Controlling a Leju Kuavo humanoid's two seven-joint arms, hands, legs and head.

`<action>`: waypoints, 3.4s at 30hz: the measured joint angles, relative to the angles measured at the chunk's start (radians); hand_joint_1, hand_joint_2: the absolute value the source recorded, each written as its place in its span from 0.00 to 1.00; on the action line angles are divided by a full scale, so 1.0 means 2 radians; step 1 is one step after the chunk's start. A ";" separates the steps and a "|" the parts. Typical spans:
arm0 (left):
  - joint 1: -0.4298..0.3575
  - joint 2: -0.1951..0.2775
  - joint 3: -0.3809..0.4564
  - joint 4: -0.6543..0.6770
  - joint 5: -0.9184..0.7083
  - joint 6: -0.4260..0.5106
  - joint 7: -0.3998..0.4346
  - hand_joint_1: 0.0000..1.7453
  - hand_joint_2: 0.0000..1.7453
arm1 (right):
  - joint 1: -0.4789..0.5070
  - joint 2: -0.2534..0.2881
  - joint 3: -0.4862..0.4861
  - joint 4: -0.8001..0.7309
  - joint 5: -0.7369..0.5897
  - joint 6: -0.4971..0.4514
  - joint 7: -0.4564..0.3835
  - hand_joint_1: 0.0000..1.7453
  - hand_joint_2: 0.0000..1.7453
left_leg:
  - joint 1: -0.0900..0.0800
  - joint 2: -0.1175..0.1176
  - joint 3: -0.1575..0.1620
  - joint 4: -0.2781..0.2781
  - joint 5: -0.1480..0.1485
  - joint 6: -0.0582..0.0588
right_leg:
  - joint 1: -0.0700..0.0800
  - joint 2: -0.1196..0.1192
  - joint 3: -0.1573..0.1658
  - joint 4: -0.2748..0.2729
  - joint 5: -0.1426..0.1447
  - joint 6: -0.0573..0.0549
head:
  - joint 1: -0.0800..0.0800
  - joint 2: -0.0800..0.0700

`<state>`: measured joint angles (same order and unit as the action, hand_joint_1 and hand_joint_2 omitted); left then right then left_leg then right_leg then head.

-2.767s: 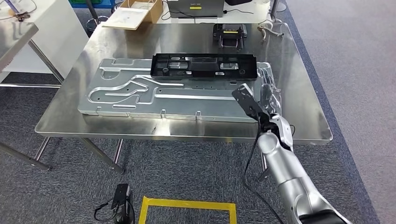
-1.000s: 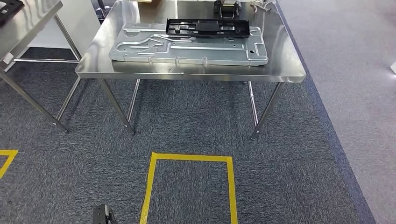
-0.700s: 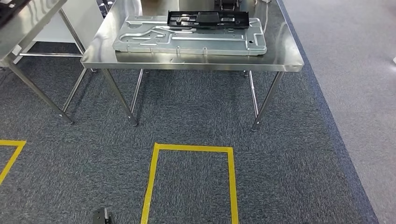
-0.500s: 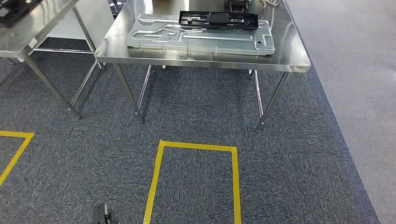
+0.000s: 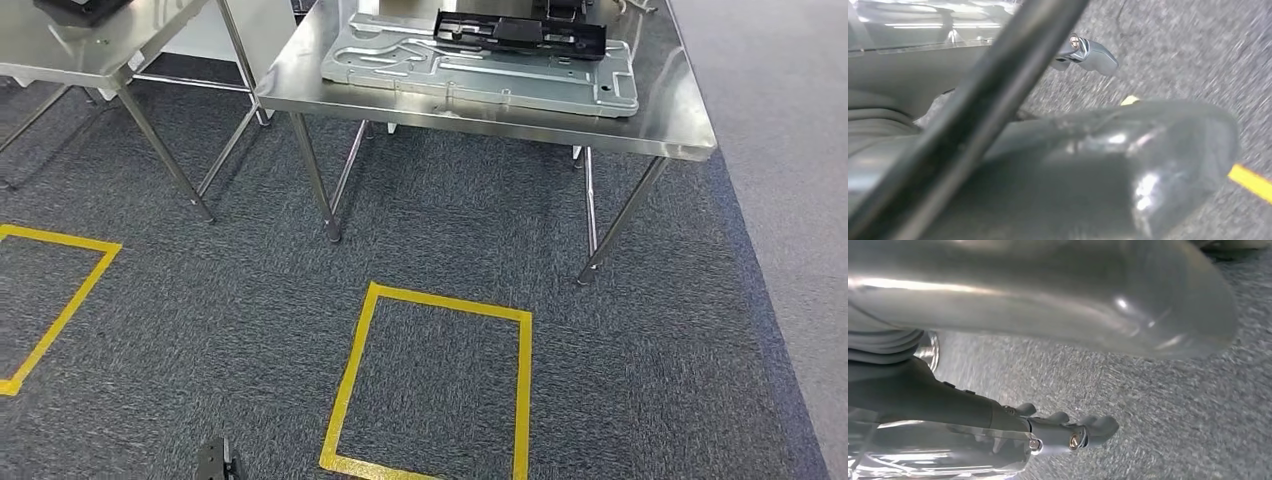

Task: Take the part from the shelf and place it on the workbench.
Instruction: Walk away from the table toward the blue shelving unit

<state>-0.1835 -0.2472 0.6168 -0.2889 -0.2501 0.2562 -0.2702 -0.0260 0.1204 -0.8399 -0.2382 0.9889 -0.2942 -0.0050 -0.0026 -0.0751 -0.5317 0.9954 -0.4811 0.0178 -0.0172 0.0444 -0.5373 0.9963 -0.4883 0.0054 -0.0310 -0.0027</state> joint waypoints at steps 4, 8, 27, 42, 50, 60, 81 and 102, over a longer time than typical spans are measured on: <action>-0.001 0.002 0.000 0.000 0.000 -0.001 0.007 0.00 0.00 | 0.000 0.002 0.011 0.003 0.009 0.009 0.010 0.00 0.00 | 0.002 0.025 -0.037 0.072 -0.041 -0.011 | -0.002 -0.024 0.002 -0.007 0.003 -0.011 | 0.000 0.000; 0.000 0.005 0.000 0.000 0.000 -0.002 0.012 0.00 0.00 | 0.000 0.002 0.018 0.006 0.013 0.019 0.021 0.00 0.00 | 0.007 0.035 -0.065 0.130 -0.049 -0.018 | -0.001 -0.047 0.001 -0.004 0.001 -0.011 | 0.000 0.000; -0.002 0.014 -0.009 -0.001 -0.009 -0.007 0.024 0.00 0.00 | 0.000 0.005 0.027 0.011 0.019 0.048 0.036 0.00 0.00 | 0.003 -0.006 -0.016 0.006 0.013 0.004 | -0.004 0.004 -0.010 0.028 -0.006 0.008 | 0.000 0.000; -0.003 0.018 -0.011 -0.001 -0.014 -0.007 0.030 0.00 0.00 | -0.001 0.011 0.028 0.011 0.027 0.050 0.039 0.00 0.00 | 0.004 0.065 -0.017 0.032 -0.006 -0.013 | 0.002 -0.070 -0.001 0.005 -0.004 -0.011 | -0.001 0.000; -0.002 0.019 -0.011 -0.001 -0.015 -0.004 0.030 0.00 0.00 | -0.003 0.012 0.028 0.011 0.029 0.049 0.039 0.00 0.00 | 0.004 0.043 -0.005 -0.004 0.010 0.009 | 0.001 -0.036 -0.025 0.071 -0.052 0.009 | 0.000 0.000; -0.002 0.018 -0.011 -0.001 -0.016 -0.002 0.032 0.00 0.00 | 0.000 0.012 0.028 0.011 0.033 0.050 0.040 0.00 0.00 | 0.003 -0.017 -0.016 0.010 0.008 -0.002 | -0.001 0.016 -0.012 0.014 -0.003 0.001 | -0.001 0.000; -0.004 0.017 -0.011 -0.001 -0.024 0.005 0.033 0.00 0.00 | -0.004 0.013 0.028 0.011 0.036 0.056 0.039 0.00 0.00 | 0.004 0.044 -0.010 -0.003 0.014 0.006 | 0.002 -0.044 -0.016 0.058 -0.046 0.004 | 0.000 0.000; -0.003 0.014 -0.012 -0.001 -0.026 0.008 0.036 0.00 0.00 | -0.001 0.013 0.028 0.012 0.038 0.058 0.038 0.00 0.00 | 0.006 0.041 -0.068 0.110 -0.021 -0.018 | 0.003 -0.056 -0.001 0.009 -0.009 -0.019 | -0.001 0.000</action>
<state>-0.1900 -0.2193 0.5936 -0.2903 -0.3027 0.2729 -0.1990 -0.0284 0.1469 -0.7847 -0.2152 1.0640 -0.1790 0.0715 0.0099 0.0068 -0.6670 1.2145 -0.5230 -0.0178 -0.0116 -0.0686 -0.5394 1.0148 -0.5060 -0.0323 -0.0323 -0.0027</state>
